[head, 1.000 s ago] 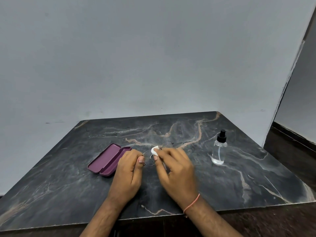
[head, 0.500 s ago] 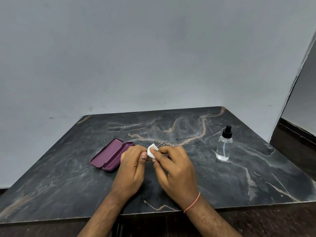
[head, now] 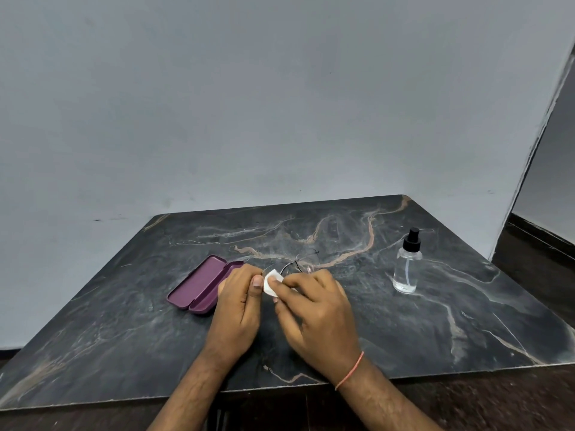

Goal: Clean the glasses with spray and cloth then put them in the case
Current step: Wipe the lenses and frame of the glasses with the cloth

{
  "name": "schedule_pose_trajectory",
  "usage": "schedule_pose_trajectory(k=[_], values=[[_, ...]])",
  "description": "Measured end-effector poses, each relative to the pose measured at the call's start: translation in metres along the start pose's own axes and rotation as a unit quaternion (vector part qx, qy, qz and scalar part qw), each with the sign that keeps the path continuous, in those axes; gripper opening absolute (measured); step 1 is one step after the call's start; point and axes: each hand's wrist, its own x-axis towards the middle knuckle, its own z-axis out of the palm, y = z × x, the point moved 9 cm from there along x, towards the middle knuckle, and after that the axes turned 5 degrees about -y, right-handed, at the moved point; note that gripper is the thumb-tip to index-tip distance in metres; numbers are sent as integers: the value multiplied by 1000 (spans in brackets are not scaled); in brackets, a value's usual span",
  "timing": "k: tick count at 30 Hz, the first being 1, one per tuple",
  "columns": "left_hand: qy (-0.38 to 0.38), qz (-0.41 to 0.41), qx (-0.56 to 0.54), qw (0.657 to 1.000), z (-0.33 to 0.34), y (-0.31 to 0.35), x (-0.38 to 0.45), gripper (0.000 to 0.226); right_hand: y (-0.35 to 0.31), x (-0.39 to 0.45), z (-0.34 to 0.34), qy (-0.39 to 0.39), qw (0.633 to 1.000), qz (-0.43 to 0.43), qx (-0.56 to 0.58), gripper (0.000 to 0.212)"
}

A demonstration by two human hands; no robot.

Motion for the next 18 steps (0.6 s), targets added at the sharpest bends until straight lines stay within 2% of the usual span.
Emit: schedule_pose_trajectory(k=[5,11,16,18], values=[[13,-2,-27,1000,-3,0,2,34,14,2,0,11,998,52,-14,33],[19,-35,-74,996,-4,-11,3,29,-9,1,6,-27,999,-35,-8,30],[14,-30,-66,997,-4,-6,2,30,17,2,1,12,998,55,-7,32],[10,-28,-63,998,-3,-5,2,30,17,3,1,13,998,58,-3,32]])
